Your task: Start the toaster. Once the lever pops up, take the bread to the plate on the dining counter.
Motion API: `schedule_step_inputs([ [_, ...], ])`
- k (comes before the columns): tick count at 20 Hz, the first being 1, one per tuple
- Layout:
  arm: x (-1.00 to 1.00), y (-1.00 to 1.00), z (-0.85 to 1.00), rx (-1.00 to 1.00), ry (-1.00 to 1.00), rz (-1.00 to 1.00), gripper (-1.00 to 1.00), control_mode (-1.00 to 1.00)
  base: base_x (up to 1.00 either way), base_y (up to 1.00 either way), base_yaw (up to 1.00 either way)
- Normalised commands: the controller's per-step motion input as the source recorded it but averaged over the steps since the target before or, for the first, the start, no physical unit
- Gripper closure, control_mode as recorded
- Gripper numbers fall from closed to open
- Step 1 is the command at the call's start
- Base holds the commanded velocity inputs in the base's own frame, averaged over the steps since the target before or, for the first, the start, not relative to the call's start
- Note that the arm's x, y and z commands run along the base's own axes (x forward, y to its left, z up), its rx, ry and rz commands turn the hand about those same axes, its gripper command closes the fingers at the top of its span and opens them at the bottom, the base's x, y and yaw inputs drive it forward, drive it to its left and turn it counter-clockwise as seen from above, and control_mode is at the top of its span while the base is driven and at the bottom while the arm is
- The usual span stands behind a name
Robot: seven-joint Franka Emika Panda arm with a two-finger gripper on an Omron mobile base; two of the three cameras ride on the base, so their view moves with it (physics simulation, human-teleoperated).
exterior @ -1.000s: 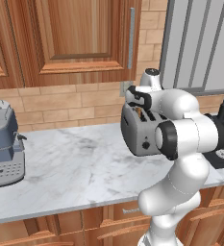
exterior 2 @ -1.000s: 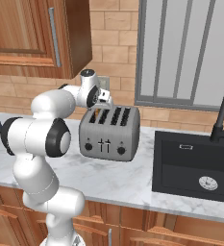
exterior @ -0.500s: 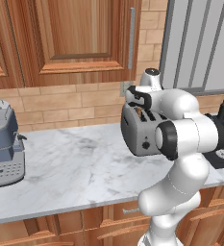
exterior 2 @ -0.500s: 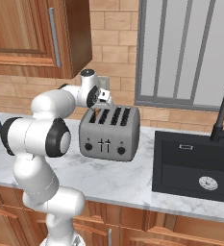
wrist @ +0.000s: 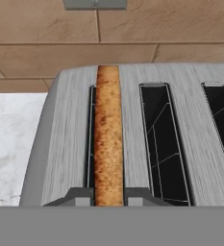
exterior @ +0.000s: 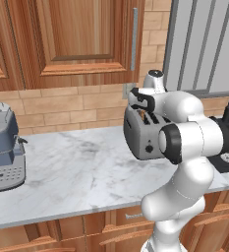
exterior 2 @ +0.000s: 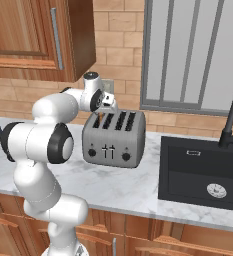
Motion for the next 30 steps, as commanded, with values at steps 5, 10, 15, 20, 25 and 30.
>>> schedule_step_inputs([
  [5,-0.02,0.00,0.00,0.00,0.00,0.00,1.00,-1.00,0.00,0.00,0.00],
  [10,-0.02,0.00,0.17,0.00,-0.02,0.00,1.00,-1.00,0.00,0.00,0.00],
  [15,-0.10,-0.01,0.27,0.00,-0.10,0.00,1.00,-1.00,0.00,0.00,0.00],
  [20,-0.26,-0.12,0.29,0.00,-0.14,0.00,1.00,-1.00,0.00,0.00,0.00],
  [25,-0.42,-0.26,0.25,0.00,-0.11,-0.02,1.00,-1.00,0.00,0.00,0.00],
  [30,-0.46,-0.25,0.38,0.00,-0.02,-0.02,1.00,-1.00,0.00,0.00,0.00],
])
